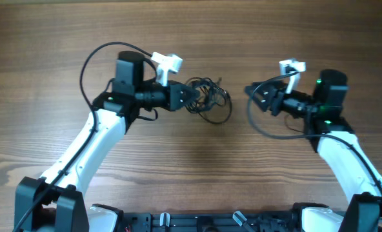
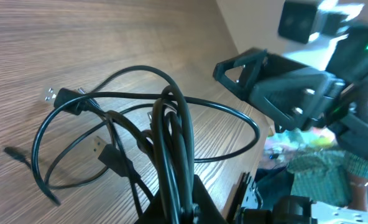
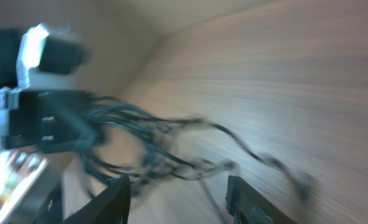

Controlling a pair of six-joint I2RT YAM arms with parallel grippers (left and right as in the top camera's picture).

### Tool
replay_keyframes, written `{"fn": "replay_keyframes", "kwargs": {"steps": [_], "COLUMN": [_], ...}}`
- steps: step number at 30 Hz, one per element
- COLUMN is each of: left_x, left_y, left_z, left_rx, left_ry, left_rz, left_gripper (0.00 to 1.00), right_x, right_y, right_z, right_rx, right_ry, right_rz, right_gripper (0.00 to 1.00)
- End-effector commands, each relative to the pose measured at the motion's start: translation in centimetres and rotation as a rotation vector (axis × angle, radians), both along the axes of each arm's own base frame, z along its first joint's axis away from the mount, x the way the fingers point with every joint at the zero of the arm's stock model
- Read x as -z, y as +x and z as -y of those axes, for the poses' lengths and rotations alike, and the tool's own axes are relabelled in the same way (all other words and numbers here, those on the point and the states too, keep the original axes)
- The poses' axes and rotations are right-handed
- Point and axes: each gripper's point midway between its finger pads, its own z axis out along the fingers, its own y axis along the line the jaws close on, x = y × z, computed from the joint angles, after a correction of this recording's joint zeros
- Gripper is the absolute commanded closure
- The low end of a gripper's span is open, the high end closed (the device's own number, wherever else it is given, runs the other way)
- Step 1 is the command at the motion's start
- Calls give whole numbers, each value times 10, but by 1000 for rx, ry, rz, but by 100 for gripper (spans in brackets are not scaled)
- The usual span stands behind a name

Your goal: Untangle cables

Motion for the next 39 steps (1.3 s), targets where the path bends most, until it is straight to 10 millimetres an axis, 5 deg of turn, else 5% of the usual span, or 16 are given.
{"fn": "replay_keyframes", "kwargs": {"steps": [1, 4, 9, 10, 11, 16, 22, 25, 29, 31, 33, 39], "left_x": [-5, 2, 4, 4, 4, 5, 5, 5, 7, 14, 21, 59], "left_y": [-8, -13, -17, -17, -17, -18, -18, -18, -20, -27, -38, -48], "left_z": [21, 34, 38, 38, 38, 38, 38, 38, 37, 36, 38, 10], "left_rx": [30, 28, 35, 36, 36, 37, 37, 37, 38, 49, 70, -19], "left_ry": [59, 110, 121, 122, 123, 124, 124, 124, 130, 149, 170, 388], "left_rz": [91, 113, 115, 113, 111, 107, 107, 107, 95, 57, 14, -87], "left_gripper": [96, 96, 96, 96, 96, 96, 96, 96, 96, 96, 96, 96], "right_x": [-10, -7, -49, -57, -62, -24, 2, 6, -55, -104, -134, -133], "right_y": [-22, -31, -71, -72, -70, -18, -44, -45, -41, -29, -11, 43], "right_z": [-45, -65, -78, -78, -78, -37, -74, -77, -78, -66, -43, 66], "right_rx": [-166, -194, -447, -461, -448, -94, -176, -168, -282, -234, -117, 269], "right_ry": [7, 10, 196, 217, 225, 186, 171, 213, 310, 400, 465, 493], "right_rz": [90, 42, -5, -12, -16, -199, -396, -514, -267, -79, 71, 115], "right_gripper": [47, 50, 65, 65, 47, 48, 49, 62, 66, 68, 67, 71]}}
